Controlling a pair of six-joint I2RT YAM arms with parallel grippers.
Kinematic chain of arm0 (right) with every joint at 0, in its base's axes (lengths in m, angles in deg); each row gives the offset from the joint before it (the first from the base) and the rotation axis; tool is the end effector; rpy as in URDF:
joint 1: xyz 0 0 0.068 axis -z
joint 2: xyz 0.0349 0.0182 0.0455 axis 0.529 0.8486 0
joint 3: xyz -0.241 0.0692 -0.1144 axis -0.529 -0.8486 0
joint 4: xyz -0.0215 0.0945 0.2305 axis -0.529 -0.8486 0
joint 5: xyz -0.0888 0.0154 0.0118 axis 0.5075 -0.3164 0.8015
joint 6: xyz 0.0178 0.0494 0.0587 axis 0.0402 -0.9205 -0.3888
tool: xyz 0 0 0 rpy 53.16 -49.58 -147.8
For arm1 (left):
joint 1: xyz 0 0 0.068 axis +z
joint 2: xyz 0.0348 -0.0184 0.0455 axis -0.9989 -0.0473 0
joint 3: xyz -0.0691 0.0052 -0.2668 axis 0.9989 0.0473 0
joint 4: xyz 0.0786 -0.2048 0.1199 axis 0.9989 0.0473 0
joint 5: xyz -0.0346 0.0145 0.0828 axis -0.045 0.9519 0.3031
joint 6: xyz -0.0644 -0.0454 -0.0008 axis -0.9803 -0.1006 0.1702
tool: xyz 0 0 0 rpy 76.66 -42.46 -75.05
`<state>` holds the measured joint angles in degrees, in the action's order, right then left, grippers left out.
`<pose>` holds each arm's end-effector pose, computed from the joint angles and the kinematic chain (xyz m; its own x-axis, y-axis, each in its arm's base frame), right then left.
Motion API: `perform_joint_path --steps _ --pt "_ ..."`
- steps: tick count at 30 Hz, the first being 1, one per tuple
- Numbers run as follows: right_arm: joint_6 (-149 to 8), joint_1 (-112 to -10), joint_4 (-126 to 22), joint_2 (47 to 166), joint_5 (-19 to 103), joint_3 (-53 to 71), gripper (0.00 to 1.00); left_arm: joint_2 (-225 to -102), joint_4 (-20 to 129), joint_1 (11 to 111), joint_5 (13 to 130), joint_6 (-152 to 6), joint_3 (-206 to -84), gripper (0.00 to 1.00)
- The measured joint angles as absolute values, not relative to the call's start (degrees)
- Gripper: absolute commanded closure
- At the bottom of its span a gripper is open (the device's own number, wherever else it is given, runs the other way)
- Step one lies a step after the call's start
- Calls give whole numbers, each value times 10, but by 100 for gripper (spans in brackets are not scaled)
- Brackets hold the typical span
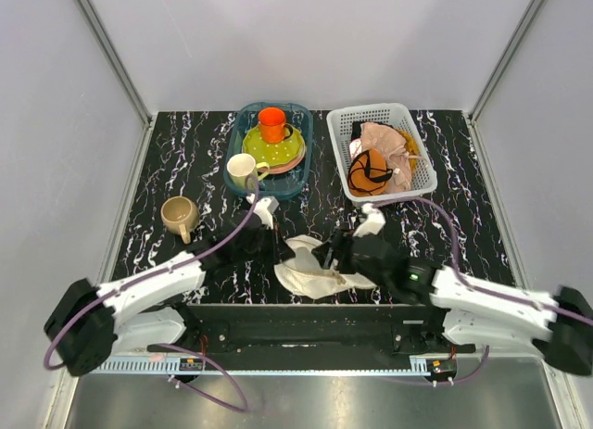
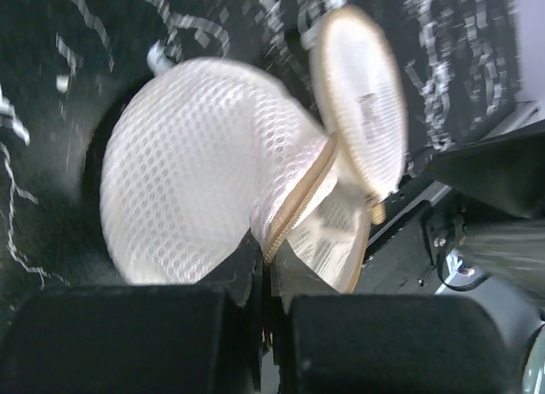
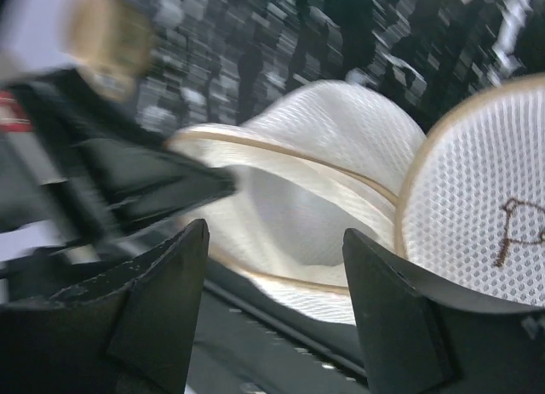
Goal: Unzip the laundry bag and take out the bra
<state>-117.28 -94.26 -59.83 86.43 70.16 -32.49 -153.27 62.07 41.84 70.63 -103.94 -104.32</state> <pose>0.1313 0.1990 0.2157 -0.7185 0.2478 -0.6499 -0.1971 0.8235 0.5319 0.1640 -0.1818 0.1893 -0.8584 -0.0842 -0.5060 0.2821 0.7464 -0.6027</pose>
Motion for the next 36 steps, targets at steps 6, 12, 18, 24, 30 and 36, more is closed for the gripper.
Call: perform_joint_path --steps 6,12,18,24,30,36 --pt "-1138 -944 -573 632 702 -315 24 -1449 598 416 712 -934 -1062 100" --pt "-1137 -945 -633 613 768 -294 23 -1418 604 415 699 -833 -1098 100" --pt "-1162 -945 -711 616 831 -313 16 -1351 615 410 688 -790 -1103 100" --pt "-1214 -945 -818 646 890 -316 0 -1378 687 408 795 -816 -1131 1" --pt "-1284 -945 -961 649 962 -302 0 -1366 762 409 908 -864 -1131 1" --pt "-1322 -945 -1039 630 1005 -288 0 -1298 780 409 956 -897 -1135 1"
